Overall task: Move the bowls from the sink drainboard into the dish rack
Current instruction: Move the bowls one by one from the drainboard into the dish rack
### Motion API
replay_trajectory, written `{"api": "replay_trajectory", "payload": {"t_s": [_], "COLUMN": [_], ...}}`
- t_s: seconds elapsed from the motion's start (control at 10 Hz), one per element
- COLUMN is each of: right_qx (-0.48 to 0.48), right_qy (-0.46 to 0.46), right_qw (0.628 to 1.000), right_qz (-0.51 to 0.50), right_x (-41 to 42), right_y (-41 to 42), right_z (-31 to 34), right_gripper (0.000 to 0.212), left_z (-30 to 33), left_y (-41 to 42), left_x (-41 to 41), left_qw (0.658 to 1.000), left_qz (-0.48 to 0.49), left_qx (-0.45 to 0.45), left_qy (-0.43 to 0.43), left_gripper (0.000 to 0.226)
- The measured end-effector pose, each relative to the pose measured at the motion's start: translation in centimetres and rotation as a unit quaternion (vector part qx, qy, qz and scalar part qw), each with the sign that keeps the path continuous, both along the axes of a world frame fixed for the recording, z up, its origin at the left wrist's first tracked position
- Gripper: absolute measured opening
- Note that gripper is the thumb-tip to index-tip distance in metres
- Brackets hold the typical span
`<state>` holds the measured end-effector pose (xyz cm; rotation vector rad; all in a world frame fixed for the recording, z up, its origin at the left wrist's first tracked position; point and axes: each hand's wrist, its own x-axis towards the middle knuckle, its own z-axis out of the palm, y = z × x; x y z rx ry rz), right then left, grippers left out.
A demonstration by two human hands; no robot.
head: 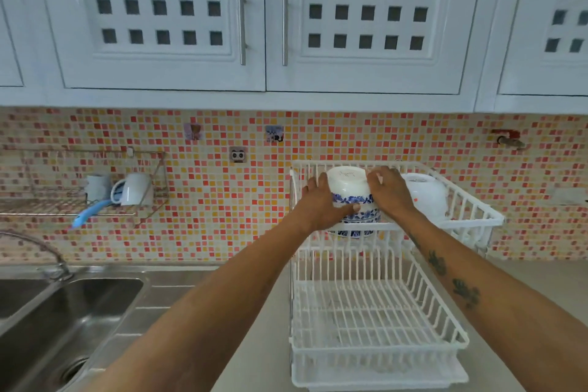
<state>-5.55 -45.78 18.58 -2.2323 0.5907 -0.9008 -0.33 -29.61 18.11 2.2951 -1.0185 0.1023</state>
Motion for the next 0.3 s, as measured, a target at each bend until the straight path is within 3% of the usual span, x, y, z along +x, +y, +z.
{"api": "replay_trajectory", "payload": {"t_s": [0.1, 0.3], "right_qx": [0.0, -0.036], "right_qy": [-0.004, 0.088], "right_qw": [1.0, 0.995], "right_qz": [0.011, -0.001], "right_x": [-1.9, -5.6], "right_y": [1.2, 4.9], "right_z": [-0.4, -1.8], "right_gripper": [0.049, 0.05], "left_z": [-0.3, -1.3], "left_y": [2.6, 7.9], "left_x": [-0.3, -3.4], "left_qw": [0.999, 0.994], "left_qz": [-0.004, -0.018], "left_qx": [0.031, 0.101], "left_qy": [-0.026, -0.037], "left_gripper": [0.097, 0.083]}}
